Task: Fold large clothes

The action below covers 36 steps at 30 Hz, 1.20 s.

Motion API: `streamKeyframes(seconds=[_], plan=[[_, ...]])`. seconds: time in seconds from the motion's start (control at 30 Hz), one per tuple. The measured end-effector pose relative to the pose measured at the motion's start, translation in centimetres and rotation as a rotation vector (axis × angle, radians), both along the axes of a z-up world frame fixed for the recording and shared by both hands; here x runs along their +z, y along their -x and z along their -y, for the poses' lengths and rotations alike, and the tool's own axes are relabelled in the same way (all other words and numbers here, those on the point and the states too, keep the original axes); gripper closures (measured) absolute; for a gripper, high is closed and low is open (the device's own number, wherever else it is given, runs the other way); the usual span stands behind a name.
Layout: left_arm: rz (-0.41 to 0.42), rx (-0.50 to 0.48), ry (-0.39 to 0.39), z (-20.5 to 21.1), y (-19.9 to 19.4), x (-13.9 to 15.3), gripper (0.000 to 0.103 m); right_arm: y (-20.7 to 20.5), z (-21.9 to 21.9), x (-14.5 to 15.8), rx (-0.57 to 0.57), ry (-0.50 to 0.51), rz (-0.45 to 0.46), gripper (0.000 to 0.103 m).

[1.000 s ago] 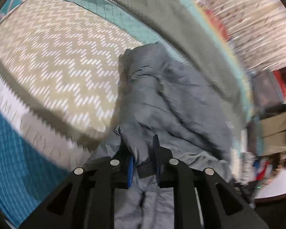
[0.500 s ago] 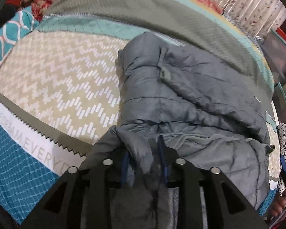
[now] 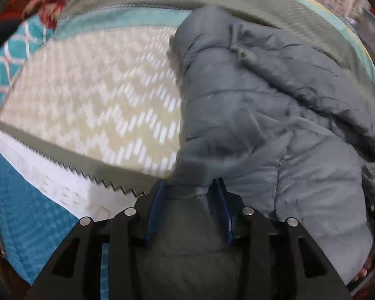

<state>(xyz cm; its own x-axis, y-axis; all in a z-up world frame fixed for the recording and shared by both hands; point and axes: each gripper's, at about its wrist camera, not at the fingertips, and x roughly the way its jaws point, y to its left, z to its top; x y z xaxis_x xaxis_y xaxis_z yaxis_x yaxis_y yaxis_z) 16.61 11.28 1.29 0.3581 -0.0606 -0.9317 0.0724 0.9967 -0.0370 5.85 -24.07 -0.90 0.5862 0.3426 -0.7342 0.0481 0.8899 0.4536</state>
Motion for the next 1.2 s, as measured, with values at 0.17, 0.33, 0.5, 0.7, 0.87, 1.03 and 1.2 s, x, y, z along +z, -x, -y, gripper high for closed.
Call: streamKeyframes(seconds=[0.17, 0.33, 0.5, 0.7, 0.87, 1.03, 1.2], plan=[[0.183, 0.041, -0.006, -1.5, 2.2, 4.9, 0.049, -0.5, 2.9, 8.0, 0.086, -0.066, 0.122, 0.04], [0.409, 0.064, 0.125, -0.1, 5.7, 10.6, 0.049, -9.6, 5.8, 14.1, 0.06, 0.047, 0.173, 0.039], [0.332, -0.219, 0.252, 8.3, 6.8, 8.2, 0.049, -23.4, 4.5, 11.8, 0.102, 0.148, 0.05, 0.027], [0.154, -0.31, 0.238, 12.2, 6.5, 1.8, 0.049, -32.0, 4.7, 5.4, 0.103, 0.135, -0.113, 0.027], [0.058, -0.261, 0.269, 10.8, 5.4, -1.5, 0.049, -34.3, 3.0, 1.4, 0.168, 0.135, -0.21, 0.042], [0.042, -0.237, 0.313, 10.1, 5.4, -0.3, 0.049, -32.1, 2.2, 4.0, 0.228, 0.128, -0.148, 0.091], [0.128, -0.162, 0.329, 5.8, 6.1, 3.0, 0.049, -25.7, 0.7, 11.4, 0.287, 0.174, 0.035, 0.094]])
